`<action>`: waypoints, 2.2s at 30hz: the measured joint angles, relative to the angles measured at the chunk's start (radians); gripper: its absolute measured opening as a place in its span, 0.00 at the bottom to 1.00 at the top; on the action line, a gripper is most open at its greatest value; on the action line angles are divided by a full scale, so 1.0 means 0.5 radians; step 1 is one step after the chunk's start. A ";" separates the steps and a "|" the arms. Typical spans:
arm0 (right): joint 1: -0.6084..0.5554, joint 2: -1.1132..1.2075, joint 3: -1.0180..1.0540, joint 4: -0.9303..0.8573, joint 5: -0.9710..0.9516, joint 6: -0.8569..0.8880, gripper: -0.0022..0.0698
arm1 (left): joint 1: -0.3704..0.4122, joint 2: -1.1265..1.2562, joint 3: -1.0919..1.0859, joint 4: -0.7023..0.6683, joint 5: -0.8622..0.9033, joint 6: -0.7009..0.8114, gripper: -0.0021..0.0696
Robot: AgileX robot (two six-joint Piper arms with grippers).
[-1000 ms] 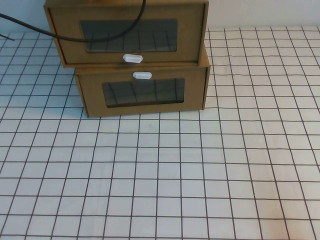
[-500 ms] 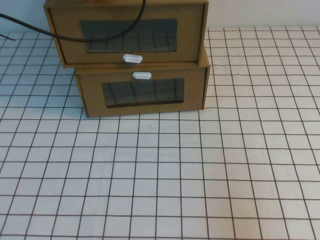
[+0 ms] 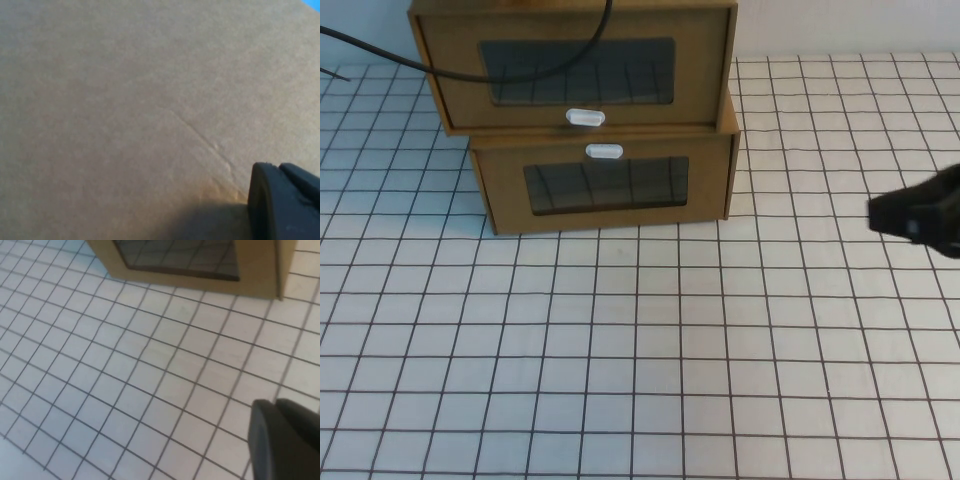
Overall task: Open the shoe box
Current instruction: 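Pull the top drawer of the cardboard box fully open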
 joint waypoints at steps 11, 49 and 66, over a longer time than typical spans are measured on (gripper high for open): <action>0.991 0.779 -0.671 -1.044 -0.124 0.605 0.01 | 0.000 0.000 -0.001 0.000 0.001 -0.005 0.03; 1.295 1.817 -1.297 -4.092 -0.749 1.965 0.42 | 0.000 0.000 -0.004 -0.008 0.041 -0.005 0.03; 1.292 1.981 -1.359 -4.367 -0.776 1.965 0.42 | 0.000 0.000 -0.004 -0.011 0.046 -0.005 0.03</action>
